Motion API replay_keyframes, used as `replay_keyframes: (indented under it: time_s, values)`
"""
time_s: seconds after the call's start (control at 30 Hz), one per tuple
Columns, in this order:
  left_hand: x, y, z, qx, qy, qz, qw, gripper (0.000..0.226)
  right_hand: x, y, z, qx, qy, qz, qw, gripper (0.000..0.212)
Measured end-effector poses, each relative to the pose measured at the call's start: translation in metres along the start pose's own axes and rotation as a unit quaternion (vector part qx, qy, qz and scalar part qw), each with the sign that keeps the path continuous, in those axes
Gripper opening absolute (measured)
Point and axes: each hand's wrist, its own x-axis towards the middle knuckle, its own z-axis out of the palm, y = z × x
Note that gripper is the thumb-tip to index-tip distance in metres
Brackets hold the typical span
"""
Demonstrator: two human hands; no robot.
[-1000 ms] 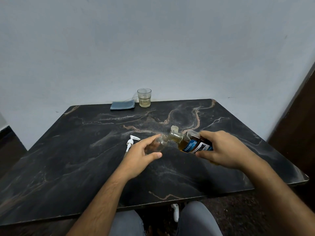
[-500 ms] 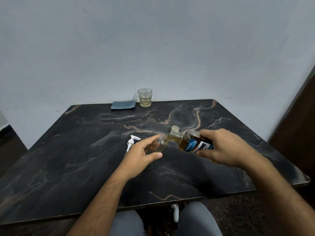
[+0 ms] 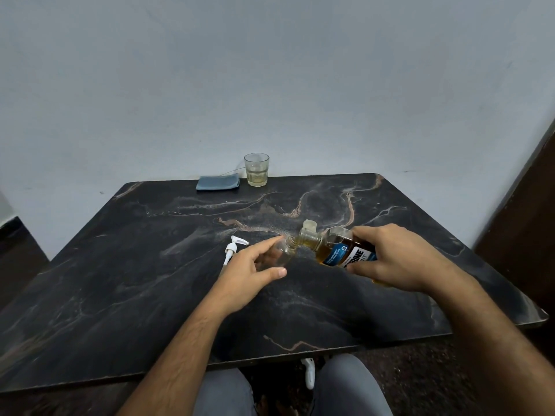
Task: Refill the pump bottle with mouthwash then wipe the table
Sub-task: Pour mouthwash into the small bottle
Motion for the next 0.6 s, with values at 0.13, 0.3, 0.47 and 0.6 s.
replay_keyframes:
  time_s: [0.13, 0.3, 0.47, 0.6]
  values:
    - [-0.0006, 0.001, 0.0001, 0.0, 0.005, -0.001, 1.0, 0.064, 0.0003, -0.0011, -0.0005, 0.0, -0.009, -0.001, 1.0, 0.024]
    - [-0.0002, 0.0007, 0.0006, -0.007, 0.002, -0.004, 1.0, 0.064, 0.0012, -0.0016, -0.0016, -0.002, -0.003, -0.001, 1.0, 0.024]
    - [-0.0002, -0.0002, 0.0013, -0.009, 0.003, -0.004, 1.0, 0.064, 0.0023, -0.0007, -0.0011, -0.003, -0.006, -0.004, 1.0, 0.025]
    - [-0.0007, -0.0001, 0.0016, -0.01, 0.004, -0.004, 1.0, 0.064, 0.0034, -0.001, -0.0008, -0.004, -0.008, -0.005, 1.0, 0.024]
